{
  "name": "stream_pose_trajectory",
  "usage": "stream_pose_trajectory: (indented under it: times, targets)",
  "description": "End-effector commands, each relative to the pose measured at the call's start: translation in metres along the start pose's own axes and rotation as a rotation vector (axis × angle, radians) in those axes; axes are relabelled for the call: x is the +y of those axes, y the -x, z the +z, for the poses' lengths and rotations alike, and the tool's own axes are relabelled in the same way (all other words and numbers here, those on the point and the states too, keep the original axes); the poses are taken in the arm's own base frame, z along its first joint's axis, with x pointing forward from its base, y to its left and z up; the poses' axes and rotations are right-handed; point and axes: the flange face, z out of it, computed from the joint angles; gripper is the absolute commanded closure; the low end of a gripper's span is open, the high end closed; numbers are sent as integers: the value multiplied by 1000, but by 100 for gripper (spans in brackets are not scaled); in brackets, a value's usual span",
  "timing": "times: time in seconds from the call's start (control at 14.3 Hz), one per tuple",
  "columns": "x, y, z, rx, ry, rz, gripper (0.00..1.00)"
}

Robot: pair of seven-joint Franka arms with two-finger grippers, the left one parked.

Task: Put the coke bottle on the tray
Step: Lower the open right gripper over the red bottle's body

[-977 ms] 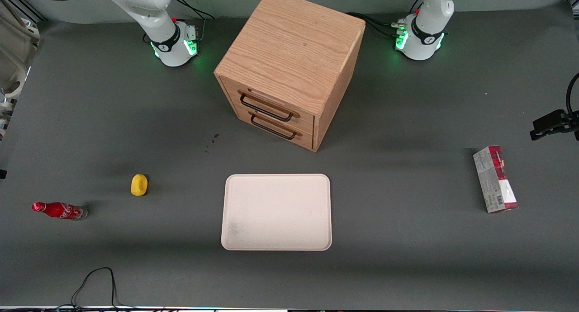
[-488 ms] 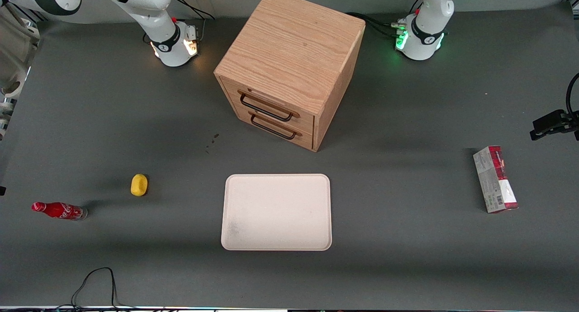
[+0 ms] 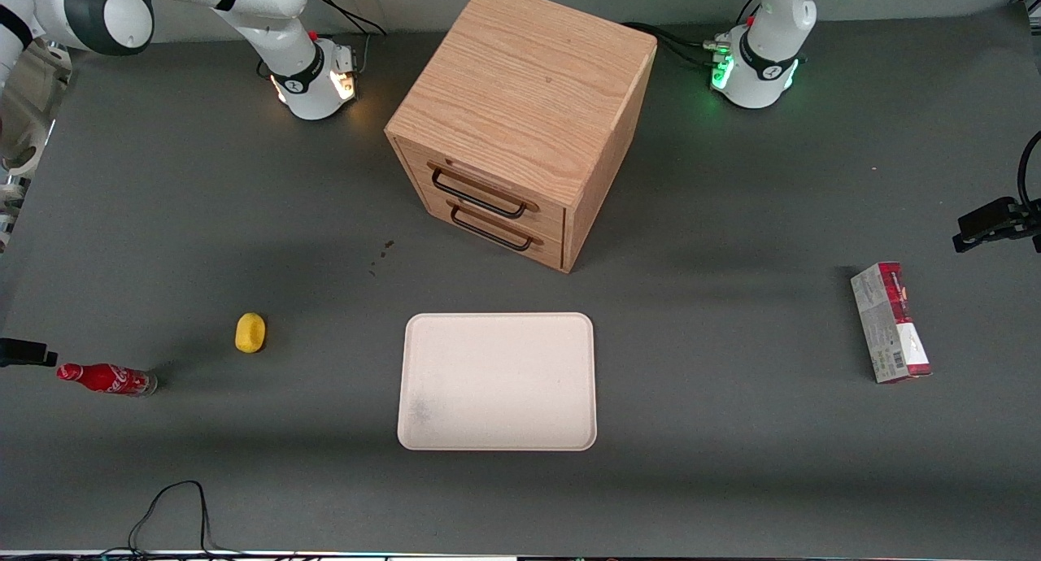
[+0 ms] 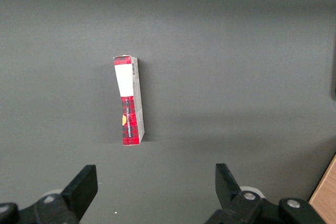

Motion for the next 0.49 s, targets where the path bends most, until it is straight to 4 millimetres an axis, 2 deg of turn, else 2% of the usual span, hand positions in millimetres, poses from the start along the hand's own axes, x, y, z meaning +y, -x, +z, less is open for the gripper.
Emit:
stream_pose_trajectory:
  times: [0.0, 0.42]
  targets:
    - [20, 4, 24, 14, -10, -1, 0]
    - [23, 0, 53, 28, -17, -7, 0]
